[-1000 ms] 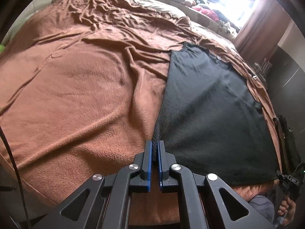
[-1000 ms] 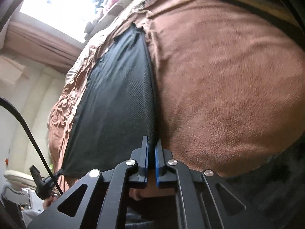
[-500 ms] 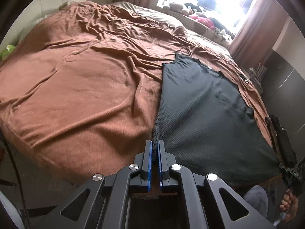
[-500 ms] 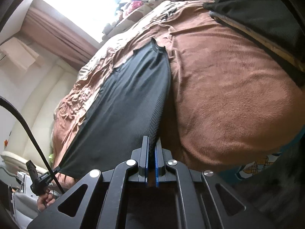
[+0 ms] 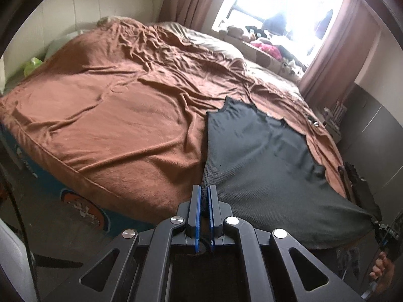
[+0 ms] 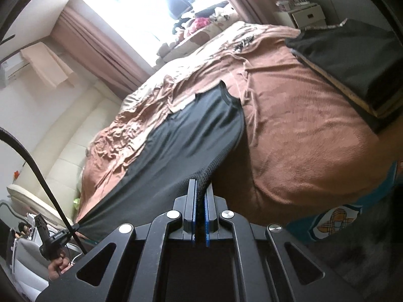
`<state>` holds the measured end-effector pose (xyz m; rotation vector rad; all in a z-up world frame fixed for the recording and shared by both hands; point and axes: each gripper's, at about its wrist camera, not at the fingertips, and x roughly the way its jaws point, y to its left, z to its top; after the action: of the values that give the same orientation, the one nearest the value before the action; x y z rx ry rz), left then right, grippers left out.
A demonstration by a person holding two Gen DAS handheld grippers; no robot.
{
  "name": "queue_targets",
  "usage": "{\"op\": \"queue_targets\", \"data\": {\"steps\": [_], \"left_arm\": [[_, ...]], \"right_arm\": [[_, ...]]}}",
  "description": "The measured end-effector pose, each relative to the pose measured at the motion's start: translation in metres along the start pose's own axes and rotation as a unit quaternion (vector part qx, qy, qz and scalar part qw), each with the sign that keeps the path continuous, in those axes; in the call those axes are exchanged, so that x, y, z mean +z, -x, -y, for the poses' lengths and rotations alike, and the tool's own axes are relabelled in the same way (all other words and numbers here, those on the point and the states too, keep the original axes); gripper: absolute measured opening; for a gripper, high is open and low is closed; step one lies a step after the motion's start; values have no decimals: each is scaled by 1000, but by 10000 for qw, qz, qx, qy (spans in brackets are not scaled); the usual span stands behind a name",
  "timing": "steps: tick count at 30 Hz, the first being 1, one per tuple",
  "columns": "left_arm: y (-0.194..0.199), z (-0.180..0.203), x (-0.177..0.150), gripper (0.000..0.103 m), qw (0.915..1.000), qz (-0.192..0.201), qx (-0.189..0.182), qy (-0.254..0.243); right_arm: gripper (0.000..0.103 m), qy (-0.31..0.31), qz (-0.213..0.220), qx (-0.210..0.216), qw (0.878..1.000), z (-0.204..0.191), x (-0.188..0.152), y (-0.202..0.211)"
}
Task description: Fold small clothes
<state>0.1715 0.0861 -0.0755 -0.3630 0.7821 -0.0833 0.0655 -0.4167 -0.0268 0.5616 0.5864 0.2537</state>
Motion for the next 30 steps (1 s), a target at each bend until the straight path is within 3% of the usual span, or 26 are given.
{"op": "queue_targets", "data": {"steps": [14,22,30], "left_arm": [[81,3,-20,5,9979,602,-223,-95],[97,2,-32,5,9969,696,-345,-109],[98,9,-23,5,9963,756,-354,-197]], "right_arm": [[1,302,320,224,9988,-12,-30,55],[1,312,306,245,9987,-8,-49,65],[1,212,391,220,9988,-6,-44,68]]}}
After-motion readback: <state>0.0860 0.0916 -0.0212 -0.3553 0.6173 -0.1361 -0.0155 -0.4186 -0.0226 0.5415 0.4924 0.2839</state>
